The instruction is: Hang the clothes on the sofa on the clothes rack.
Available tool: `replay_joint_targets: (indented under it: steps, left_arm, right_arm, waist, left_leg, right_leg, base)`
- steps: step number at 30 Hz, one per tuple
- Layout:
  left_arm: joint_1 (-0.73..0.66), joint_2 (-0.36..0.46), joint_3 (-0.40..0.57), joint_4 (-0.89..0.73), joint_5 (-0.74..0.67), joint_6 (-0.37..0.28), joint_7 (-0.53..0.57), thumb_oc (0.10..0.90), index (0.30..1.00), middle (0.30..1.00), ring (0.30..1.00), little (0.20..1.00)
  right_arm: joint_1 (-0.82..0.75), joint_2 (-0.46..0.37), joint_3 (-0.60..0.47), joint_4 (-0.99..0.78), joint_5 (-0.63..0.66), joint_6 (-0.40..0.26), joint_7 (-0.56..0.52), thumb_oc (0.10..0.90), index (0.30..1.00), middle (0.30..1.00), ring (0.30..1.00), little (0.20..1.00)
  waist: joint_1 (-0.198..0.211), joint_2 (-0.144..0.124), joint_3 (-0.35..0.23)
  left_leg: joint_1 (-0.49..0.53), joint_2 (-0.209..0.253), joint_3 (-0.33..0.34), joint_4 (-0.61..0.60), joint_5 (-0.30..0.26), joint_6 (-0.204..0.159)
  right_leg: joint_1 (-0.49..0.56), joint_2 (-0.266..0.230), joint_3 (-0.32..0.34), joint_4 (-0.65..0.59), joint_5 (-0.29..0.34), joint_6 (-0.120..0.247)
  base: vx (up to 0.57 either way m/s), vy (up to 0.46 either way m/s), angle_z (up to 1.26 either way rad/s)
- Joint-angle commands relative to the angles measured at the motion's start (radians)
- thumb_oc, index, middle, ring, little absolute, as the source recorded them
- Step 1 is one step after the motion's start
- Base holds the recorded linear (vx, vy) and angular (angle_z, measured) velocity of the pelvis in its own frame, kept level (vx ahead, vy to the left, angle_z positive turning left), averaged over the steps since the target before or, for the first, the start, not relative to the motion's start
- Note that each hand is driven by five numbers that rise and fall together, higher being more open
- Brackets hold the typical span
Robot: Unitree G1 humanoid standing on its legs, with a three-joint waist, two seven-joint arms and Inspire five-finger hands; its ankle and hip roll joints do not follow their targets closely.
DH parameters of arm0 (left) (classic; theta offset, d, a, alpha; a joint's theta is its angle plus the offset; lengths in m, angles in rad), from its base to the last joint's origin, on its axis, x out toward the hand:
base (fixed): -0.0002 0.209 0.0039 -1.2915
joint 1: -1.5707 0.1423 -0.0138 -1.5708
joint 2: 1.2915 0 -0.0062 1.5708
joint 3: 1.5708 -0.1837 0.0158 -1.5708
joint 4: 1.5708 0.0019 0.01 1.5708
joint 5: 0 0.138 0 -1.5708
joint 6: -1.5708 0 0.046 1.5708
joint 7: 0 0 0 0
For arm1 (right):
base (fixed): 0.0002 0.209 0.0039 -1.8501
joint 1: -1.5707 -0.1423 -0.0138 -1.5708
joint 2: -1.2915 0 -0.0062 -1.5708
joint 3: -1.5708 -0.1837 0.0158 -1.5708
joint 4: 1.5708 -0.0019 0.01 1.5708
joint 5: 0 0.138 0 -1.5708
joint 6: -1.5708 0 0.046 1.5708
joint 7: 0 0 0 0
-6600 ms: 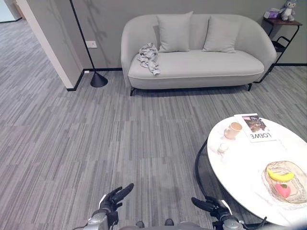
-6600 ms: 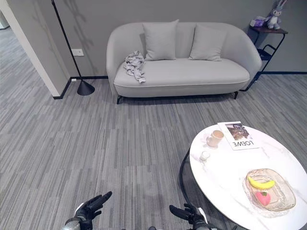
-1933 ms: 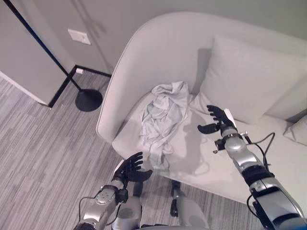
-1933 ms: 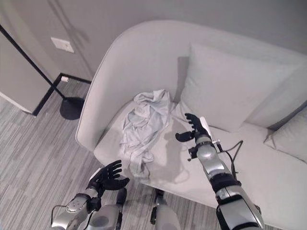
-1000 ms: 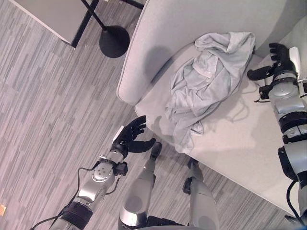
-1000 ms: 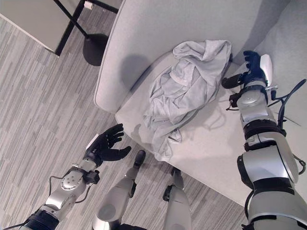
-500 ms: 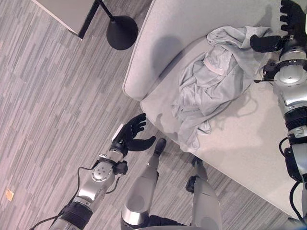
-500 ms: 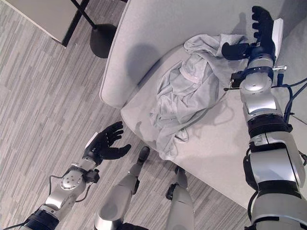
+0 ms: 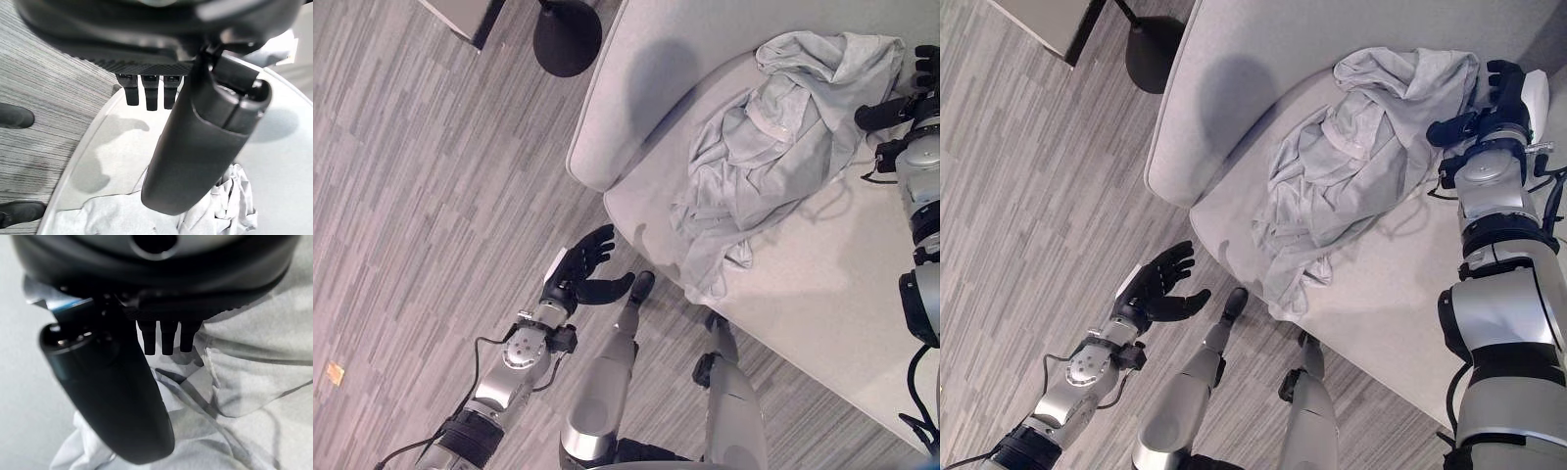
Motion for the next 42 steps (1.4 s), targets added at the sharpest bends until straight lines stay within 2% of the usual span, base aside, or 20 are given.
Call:
replay_joint_targets:
  steps: [1, 3, 9, 13, 15, 18, 19, 20, 21, 27, 30, 32, 35, 36, 37, 40, 41, 42]
  left_arm:
    - [0.016, 0.068, 0.036, -0.163, 0.015, -0.093, 0.01, 0.8, 0.9, 0.9, 0.9, 0.9]
    - [0.016, 0.069, 0.039, -0.16, 0.017, -0.097, 0.014, 0.8, 0.9, 0.9, 0.9, 0.9]
    - [0.008, 0.075, 0.033, -0.159, 0.006, -0.101, 0.018, 0.8, 0.9, 0.9, 0.9, 0.9]
    - [0.01, 0.088, 0.03, -0.185, 0.003, -0.102, 0.031, 0.8, 0.9, 0.9, 0.9, 0.9]
    - [0.012, 0.09, 0.03, -0.194, 0.004, -0.104, 0.032, 0.8, 0.9, 0.9, 0.9, 0.9]
    - [0.013, 0.093, 0.036, -0.222, 0.007, -0.106, 0.032, 0.8, 0.9, 0.9, 0.9, 0.9]
    - [0.013, 0.093, 0.037, -0.223, 0.007, -0.105, 0.032, 0.8, 0.9, 0.9, 0.9, 0.9]
    - [0.012, 0.094, 0.039, -0.23, 0.01, -0.106, 0.032, 0.8, 0.9, 0.9, 0.9, 0.9]
    - [0.011, 0.096, 0.045, -0.242, 0.015, -0.11, 0.027, 0.8, 0.9, 0.9, 0.9, 0.9]
    - [0.012, 0.092, 0.067, -0.25, 0.017, -0.114, 0.032, 0.8, 0.9, 0.9, 0.9, 0.9]
    - [0.01, 0.08, 0.09, -0.249, 0.022, -0.111, 0.053, 0.8, 0.9, 0.9, 0.9, 0.9]
    - [0.012, 0.077, 0.103, -0.247, 0.027, -0.109, 0.063, 0.8, 0.9, 0.9, 0.9, 0.9]
    - [0.017, 0.065, 0.142, -0.231, 0.049, -0.11, 0.088, 0.8, 0.9, 0.9, 0.9, 0.9]
    - [0.016, 0.069, 0.141, -0.231, 0.049, -0.111, 0.088, 0.8, 0.9, 0.9, 0.9, 0.9]
    - [0.01, 0.069, 0.156, -0.217, 0.059, -0.116, 0.096, 0.8, 0.9, 0.9, 0.9, 0.9]
    - [0.007, 0.067, 0.175, -0.216, 0.062, -0.119, 0.101, 0.8, 0.9, 0.9, 0.9, 0.9]
    - [0.002, 0.078, 0.183, -0.223, 0.069, -0.115, 0.099, 0.8, 0.9, 0.9, 0.9, 0.9]
    - [0.0, 0.085, 0.183, -0.223, 0.07, -0.112, 0.097, 0.8, 0.9, 0.9, 0.9, 0.9]
  right_arm:
    - [-0.11, -0.131, 0.078, -0.107, 0.02, -0.061, -0.06, 0.8, 0.9, 0.9, 0.9, 0.9]
    - [-0.091, -0.141, 0.046, -0.187, 0.061, -0.085, -0.084, 0.8, 0.9, 0.9, 0.9, 0.9]
    - [-0.103, -0.144, 0.06, -0.18, 0.073, -0.086, -0.073, 0.8, 0.9, 0.9, 0.9, 0.9]
    - [-0.177, -0.117, 0.142, 0.01, 0.001, -0.032, -0.041, 0.8, 0.9, 0.9, 0.9, 0.9]
    - [-0.192, -0.117, 0.155, 0.029, -0.01, -0.021, -0.036, 0.8, 0.9, 0.9, 0.9, 0.9]
    - [-0.213, -0.121, 0.215, 0.121, -0.124, 0.02, -0.008, 0.8, 0.9, 0.9, 0.9, 0.9]
    - [-0.214, -0.121, 0.216, 0.122, -0.124, 0.02, -0.008, 0.8, 0.9, 0.9, 0.9, 0.9]
    - [-0.215, -0.124, 0.224, 0.131, -0.147, 0.027, -0.005, 0.568, 0.552, 0.552, 0.552, 0.552]
    - [-0.203, -0.13, 0.227, 0.135, -0.166, 0.032, 0.008, 0.4, 0.3, 0.3, 0.3, 0.3]
    - [-0.17, -0.127, 0.186, 0.109, -0.124, 0.024, -0.007, 0.4, 0.3, 0.3, 0.3, 0.3]
    - [-0.111, -0.1, 0.127, -0.007, -0.067, -0.001, -0.07, 0.4, 0.3, 0.3, 0.3, 0.3]
    - [-0.082, -0.096, 0.105, -0.078, -0.073, -0.007, -0.108, 0.4, 0.3, 0.3, 0.3, 0.3]
    - [0.053, -0.113, 0.008, -0.443, -0.172, -0.012, -0.231, 0.4, 0.3, 0.3, 0.3, 0.3]
    - [0.064, -0.114, -0.003, -0.453, -0.176, -0.007, -0.233, 0.4, 0.3, 0.3, 0.3, 0.3]
    - [0.16, -0.133, -0.092, -0.667, -0.26, 0.002, -0.285, 0.4, 0.3, 0.3, 0.3, 0.3]
    - [0.268, -0.133, -0.216, -0.913, -0.346, -0.013, -0.319, 0.4, 0.3, 0.3, 0.3, 0.3]
    - [0.346, -0.099, -0.294, -1.048, -0.348, -0.048, -0.316, 0.4, 0.3, 0.3, 0.3, 0.3]
    - [0.383, -0.089, -0.327, -1.103, -0.356, -0.056, -0.307, 0.4, 0.3, 0.3, 0.3, 0.3]
  waist:
    - [0.022, -0.046, 0.003]
    - [0.026, -0.045, 0.002]
    - [0.031, -0.05, 0.002]
    - [0.049, -0.045, 0.005]
    - [0.05, -0.041, 0.005]
    - [0.063, -0.032, 0.005]
    - [0.062, -0.032, 0.005]
    - [0.065, -0.03, 0.005]
    - [0.069, -0.026, 0.006]
    - [0.071, -0.031, 0.006]
    - [0.058, -0.043, 0.006]
    - [0.05, -0.048, 0.006]
    - [0.018, -0.064, 0.006]
    - [0.02, -0.066, 0.005]
    - [-0.003, -0.079, 0.005]
    - [-0.034, -0.102, 0.005]
    - [-0.055, -0.117, 0.0]
    - [-0.06, -0.126, -0.01]
  left_leg:
    - [-0.067, -0.015, 0.037, 0.053, -0.047, -0.01]
    - [-0.067, -0.018, 0.036, 0.054, -0.057, -0.012]
    - [-0.081, -0.025, 0.03, 0.058, -0.054, -0.011]
    - [-0.091, -0.023, 0.019, 0.042, -0.047, -0.013]
    - [-0.095, -0.023, 0.015, 0.037, -0.043, -0.014]
    - [-0.112, -0.024, 0.009, 0.019, -0.029, -0.017]
    - [-0.113, -0.024, 0.009, 0.019, -0.029, -0.017]
    - [-0.118, -0.024, 0.006, 0.015, -0.026, -0.018]
    - [-0.129, -0.026, -0.001, 0.008, -0.02, -0.02]
    - [-0.15, -0.027, 0.0, 0.006, -0.016, -0.022]
    - [-0.146, -0.026, 0.007, 0.012, -0.02, -0.02]
    - [-0.138, -0.024, 0.011, 0.015, -0.025, -0.018]
    - [-0.106, -0.014, 0.021, 0.018, -0.041, -0.015]
    - [-0.11, -0.015, 0.019, 0.018, -0.036, -0.015]
    - [-0.088, -0.01, 0.024, 0.02, -0.045, -0.013]
    - [-0.04, -0.001, 0.036, 0.022, -0.062, -0.012]
    - [0.0, 0.005, 0.045, 0.02, -0.07, -0.01]
    - [0.015, 0.006, 0.049, 0.017, -0.066, -0.008]
  right_leg:
    - [0.137, -0.066, 0.042, 0.005, -0.133, 0.115]
    - [0.141, -0.065, 0.039, 0.005, -0.14, 0.116]
    - [0.135, -0.072, 0.027, 0.005, -0.136, 0.121]
    - [0.122, -0.07, 0.019, 0.005, -0.136, 0.123]
    - [0.116, -0.069, 0.018, 0.005, -0.135, 0.124]
    - [0.093, -0.066, 0.008, 0.005, -0.133, 0.128]
    - [0.093, -0.066, 0.008, 0.005, -0.133, 0.128]
    - [0.087, -0.065, 0.006, 0.005, -0.135, 0.128]
    - [0.077, -0.063, 0.003, 0.005, -0.135, 0.131]
    - [0.06, -0.059, 0.002, 0.005, -0.138, 0.13]
    - [0.065, -0.056, 0.007, 0.005, -0.138, 0.128]
    - [0.071, -0.056, 0.009, 0.005, -0.14, 0.127]
    - [0.092, -0.052, 0.02, 0.005, -0.147, 0.123]
    - [0.089, -0.053, 0.019, 0.005, -0.143, 0.124]
    - [0.106, -0.054, 0.021, 0.005, -0.141, 0.124]
    - [0.143, -0.051, 0.027, 0.005, -0.148, 0.119]
    - [0.174, -0.05, 0.03, 0.005, -0.152, 0.115]
    - [0.186, -0.052, 0.03, 0.005, -0.15, 0.115]
  base:
    - [0.04, 0.006, 0.05]
    - [0.04, 0.011, 0.02]
    - [0.01, -0.008, 0.05]
    - [0.01, -0.011, 0.08]
    - [0.0, -0.005, 0.03]
    - [0.0, -0.009, 0.07]
    - [0.0, -0.013, 0.06]
    - [0.01, -0.022, 0.05]
    - [0.01, -0.022, 0.05]
    - [0.0, 0.003, 0.06]
    - [0.0, 0.0, 0.0]
    - [0.0, 0.0, 0.0]
    - [0.0, 0.0, -0.07]
    - [0.0, -0.028, -0.11]
    - [-0.01, -0.029, -0.1]
    - [0.0, -0.043, -0.12]
    - [-0.01, -0.03, -0.23]
    - [0.01, -0.027, -0.27]
